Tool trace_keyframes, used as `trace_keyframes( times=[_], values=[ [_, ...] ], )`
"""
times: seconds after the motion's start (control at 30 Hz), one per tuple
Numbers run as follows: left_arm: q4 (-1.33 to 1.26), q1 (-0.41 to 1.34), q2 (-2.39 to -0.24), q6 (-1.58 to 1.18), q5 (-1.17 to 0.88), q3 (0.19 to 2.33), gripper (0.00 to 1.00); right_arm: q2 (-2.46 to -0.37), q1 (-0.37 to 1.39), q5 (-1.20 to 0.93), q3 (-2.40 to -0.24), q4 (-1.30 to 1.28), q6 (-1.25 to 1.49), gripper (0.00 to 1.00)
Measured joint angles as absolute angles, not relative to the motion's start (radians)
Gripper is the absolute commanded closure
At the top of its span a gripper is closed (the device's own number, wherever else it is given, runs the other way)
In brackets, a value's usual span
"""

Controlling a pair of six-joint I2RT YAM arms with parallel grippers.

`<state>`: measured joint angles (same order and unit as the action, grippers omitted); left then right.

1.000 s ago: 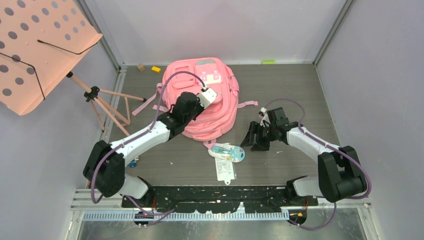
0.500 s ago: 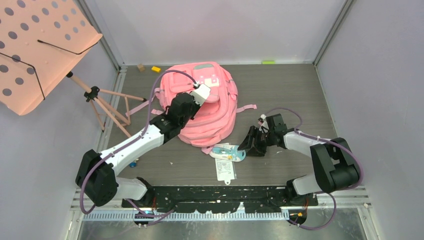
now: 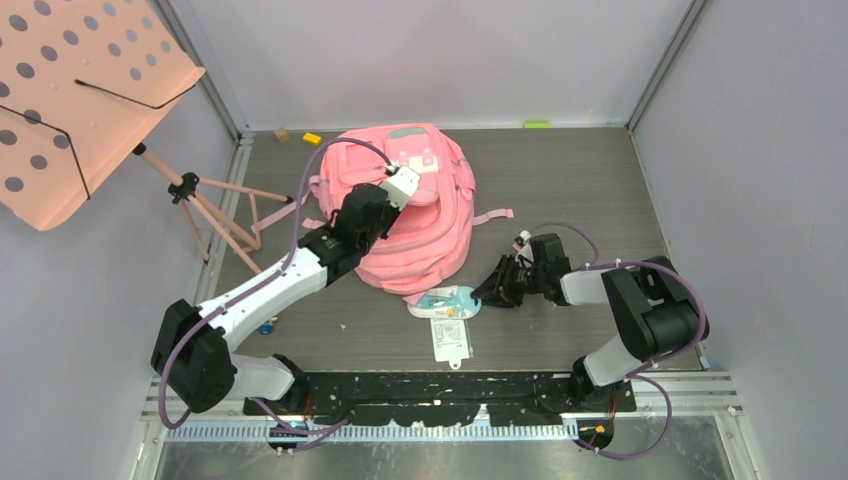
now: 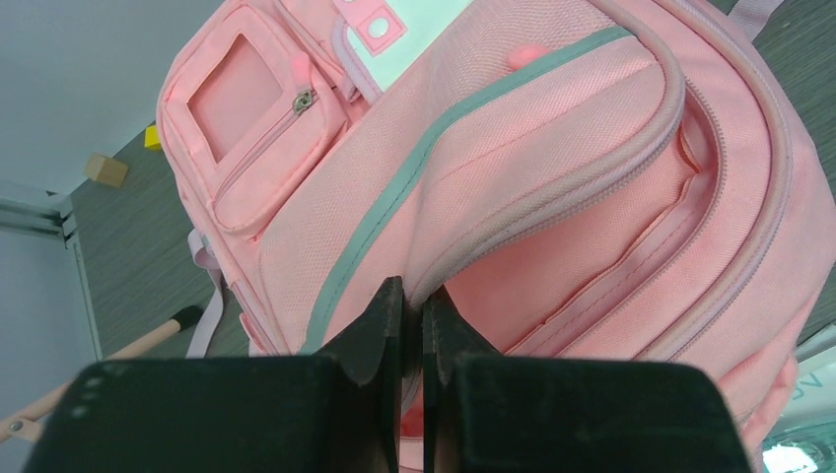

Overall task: Pack the student bag
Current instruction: Pick up the stationery from the center of the board.

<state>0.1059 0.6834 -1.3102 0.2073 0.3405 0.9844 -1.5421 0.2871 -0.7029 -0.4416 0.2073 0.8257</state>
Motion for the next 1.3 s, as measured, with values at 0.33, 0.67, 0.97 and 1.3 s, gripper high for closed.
trace_keyframes(
  times=[0.33,0.67,0.97,1.3],
  values=[
    [0.159,0.680,-1.310,0.189,0.340,1.021,1.00,-1.560,0.289,-0.691,-0.390,0.389,0.928,0.99],
    [0.268,0.573,-1.317,0.124,0.268,1.117,1.00,-1.141,0.295,-0.585,-0.495,0.124,0.899,1.00],
    [0.328,0.498,-1.320,0.054,0.186,1.156,1.00,-0.935,0.292,-0.451,-0.698,-0.211,0.783,0.99],
    [0.354,0.476,-1.327,0.034,0.126,1.163,1.00,-0.917,0.292,-0.427,-0.753,-0.254,0.837,0.99]
  ],
)
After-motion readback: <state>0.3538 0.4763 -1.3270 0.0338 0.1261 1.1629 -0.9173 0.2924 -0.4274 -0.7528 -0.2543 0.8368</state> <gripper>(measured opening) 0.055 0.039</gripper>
